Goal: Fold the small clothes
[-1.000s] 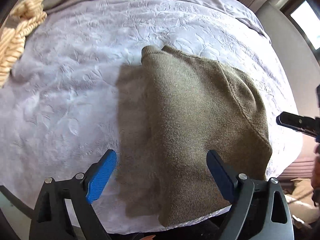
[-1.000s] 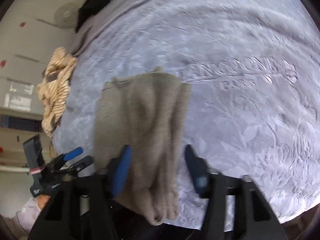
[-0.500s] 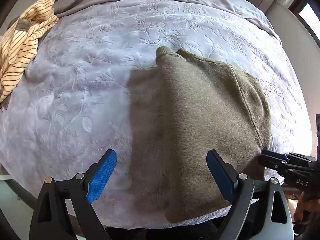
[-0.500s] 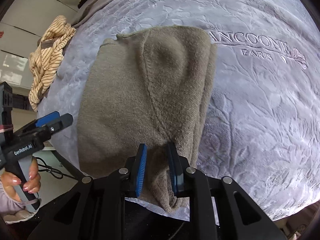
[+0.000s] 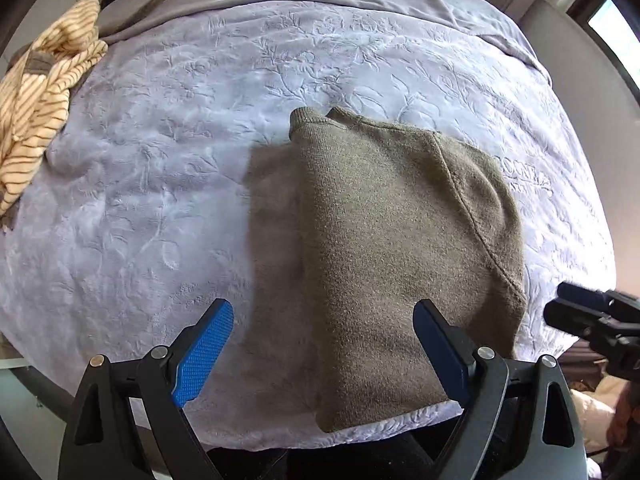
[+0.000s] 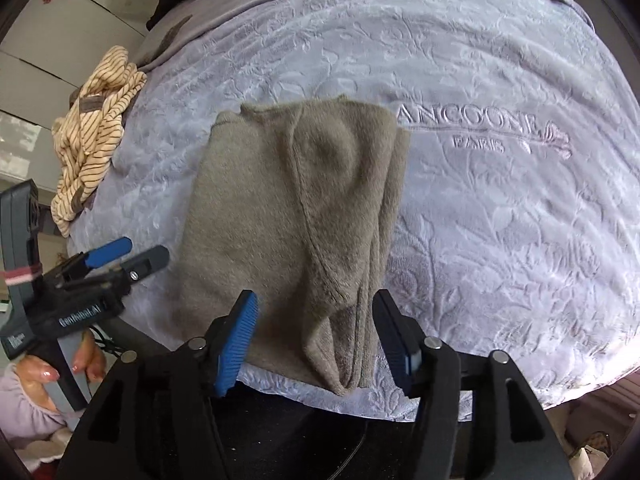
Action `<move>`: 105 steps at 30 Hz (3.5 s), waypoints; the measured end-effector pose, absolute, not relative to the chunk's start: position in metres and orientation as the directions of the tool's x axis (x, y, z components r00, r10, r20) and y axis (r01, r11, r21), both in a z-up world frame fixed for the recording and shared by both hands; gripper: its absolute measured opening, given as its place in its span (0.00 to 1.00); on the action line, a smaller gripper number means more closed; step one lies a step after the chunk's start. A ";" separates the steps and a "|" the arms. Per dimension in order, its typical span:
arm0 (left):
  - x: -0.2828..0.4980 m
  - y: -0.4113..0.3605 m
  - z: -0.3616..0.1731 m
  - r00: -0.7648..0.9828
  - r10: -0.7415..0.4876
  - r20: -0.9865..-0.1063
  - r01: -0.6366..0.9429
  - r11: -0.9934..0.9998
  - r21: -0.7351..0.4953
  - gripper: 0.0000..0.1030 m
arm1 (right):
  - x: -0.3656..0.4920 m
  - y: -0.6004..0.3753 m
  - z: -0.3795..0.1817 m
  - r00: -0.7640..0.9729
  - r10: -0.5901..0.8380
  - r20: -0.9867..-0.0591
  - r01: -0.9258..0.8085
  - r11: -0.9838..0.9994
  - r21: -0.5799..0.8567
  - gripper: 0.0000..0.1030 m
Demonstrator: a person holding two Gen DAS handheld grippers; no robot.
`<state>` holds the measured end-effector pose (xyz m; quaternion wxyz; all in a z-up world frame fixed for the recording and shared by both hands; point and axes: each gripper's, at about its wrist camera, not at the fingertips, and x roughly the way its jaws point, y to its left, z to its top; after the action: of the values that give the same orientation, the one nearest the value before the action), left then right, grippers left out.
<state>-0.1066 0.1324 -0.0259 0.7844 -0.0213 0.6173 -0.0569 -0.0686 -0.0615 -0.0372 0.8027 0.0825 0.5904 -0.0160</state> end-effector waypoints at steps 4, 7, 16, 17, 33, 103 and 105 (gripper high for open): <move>-0.107 0.127 -0.017 0.239 -0.079 -0.968 0.047 0.996 -0.069 0.89 | -0.060 -0.053 -0.029 0.290 0.028 -0.957 0.154 0.985 0.075 0.77; -0.107 0.127 -0.013 0.238 -0.043 -0.970 0.031 0.999 -0.037 1.00 | -0.058 -0.049 -0.025 0.296 0.022 -0.955 0.173 0.982 0.076 0.79; -0.109 0.128 -0.001 0.250 -0.002 -0.968 0.009 1.000 0.000 1.00 | -0.059 -0.045 -0.012 0.331 -0.067 -0.941 0.214 0.977 0.005 1.00; -0.109 0.128 -0.001 0.251 -0.003 -0.968 0.009 1.000 -0.001 1.00 | -0.059 -0.045 -0.011 0.334 -0.068 -0.940 0.219 0.976 0.007 1.00; -0.111 0.126 0.004 0.253 0.021 -0.967 0.010 1.000 0.024 1.00 | -0.059 -0.043 -0.015 0.278 -0.138 -0.951 0.232 0.970 -0.073 1.00; -0.114 0.131 0.002 0.243 0.031 -0.970 0.007 0.999 0.034 1.00 | -0.057 -0.042 -0.018 0.253 -0.142 -0.957 0.239 0.968 -0.081 1.00; -0.113 0.130 0.001 0.242 0.032 -0.970 0.008 0.999 0.035 1.00 | -0.057 -0.041 -0.019 0.253 -0.142 -0.957 0.240 0.967 -0.081 1.00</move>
<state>-0.1132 0.1302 0.0014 0.7880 0.0164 0.6155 0.0075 -0.0569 -0.0414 -0.0187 0.7904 0.0408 0.5991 -0.1211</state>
